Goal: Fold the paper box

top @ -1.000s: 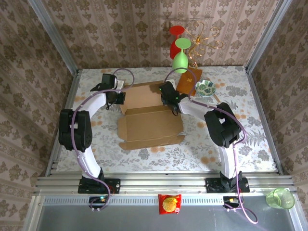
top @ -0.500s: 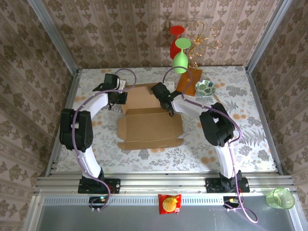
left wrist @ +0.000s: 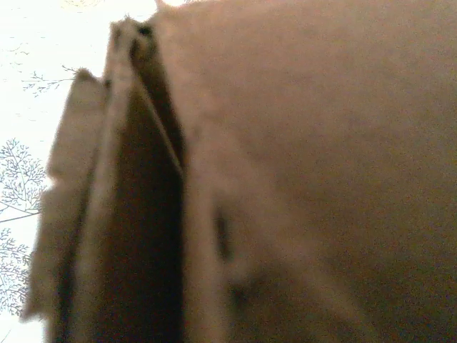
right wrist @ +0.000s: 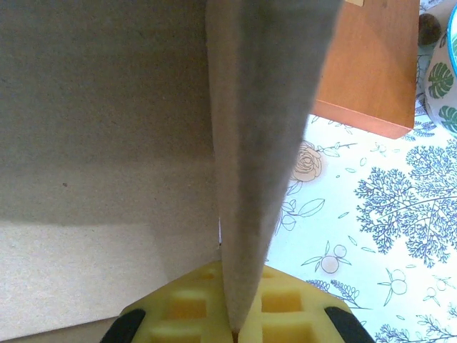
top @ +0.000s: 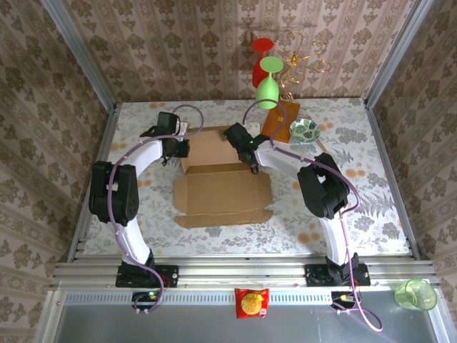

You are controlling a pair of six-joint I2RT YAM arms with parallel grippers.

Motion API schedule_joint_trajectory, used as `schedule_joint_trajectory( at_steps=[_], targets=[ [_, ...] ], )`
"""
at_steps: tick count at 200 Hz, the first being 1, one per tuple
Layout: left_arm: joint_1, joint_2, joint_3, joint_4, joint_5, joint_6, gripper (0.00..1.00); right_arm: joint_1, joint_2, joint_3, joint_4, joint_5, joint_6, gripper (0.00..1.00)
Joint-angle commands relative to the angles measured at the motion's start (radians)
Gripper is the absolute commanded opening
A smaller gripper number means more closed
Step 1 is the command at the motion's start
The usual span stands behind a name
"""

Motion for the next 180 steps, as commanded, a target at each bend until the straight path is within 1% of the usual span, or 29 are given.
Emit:
schedule_joint_trajectory(
  at_steps=[1, 9, 29, 48, 84, 103, 110, 151, 166, 177, 180],
  targets=[
    [-0.012, 0.018, -0.018, -0.07, -0.012, 0.004, 0.17, 0.003, -0.007, 0.002, -0.064, -0.051, 0.006, 0.0],
    [-0.012, 0.019, -0.02, -0.07, -0.016, 0.003, 0.15, 0.003, -0.006, 0.003, -0.069, -0.052, 0.009, 0.0],
    [-0.012, 0.023, -0.023, -0.067, -0.021, -0.005, 0.07, 0.004, -0.007, 0.002, -0.074, -0.054, 0.014, 0.0],
    [-0.021, 0.028, -0.018, -0.079, -0.063, -0.01, 0.0, 0.003, -0.006, 0.01, -0.088, -0.057, 0.023, 0.0],
    [-0.049, 0.033, -0.026, -0.096, -0.196, -0.026, 0.0, 0.003, -0.003, 0.033, -0.143, -0.064, 0.07, 0.0],
    [-0.067, 0.041, -0.027, -0.107, -0.286, -0.058, 0.0, 0.005, -0.004, 0.034, -0.162, -0.072, 0.095, 0.0],
    [-0.073, 0.046, -0.025, -0.109, -0.303, -0.069, 0.0, 0.006, -0.003, 0.033, -0.165, -0.077, 0.103, 0.0],
    [-0.091, 0.052, -0.018, -0.087, -0.258, -0.078, 0.0, 0.007, -0.002, 0.037, -0.17, -0.092, 0.108, 0.0],
    [-0.091, 0.058, -0.007, -0.09, -0.219, -0.069, 0.0, 0.007, -0.002, 0.04, -0.172, -0.096, 0.104, 0.0],
    [-0.091, 0.062, 0.004, -0.099, -0.185, -0.067, 0.17, 0.006, -0.003, 0.04, -0.171, -0.105, 0.098, 0.0],
    [-0.09, 0.062, 0.005, -0.101, -0.172, -0.068, 0.21, 0.006, -0.003, 0.04, -0.171, -0.107, 0.097, 0.0]
  ],
)
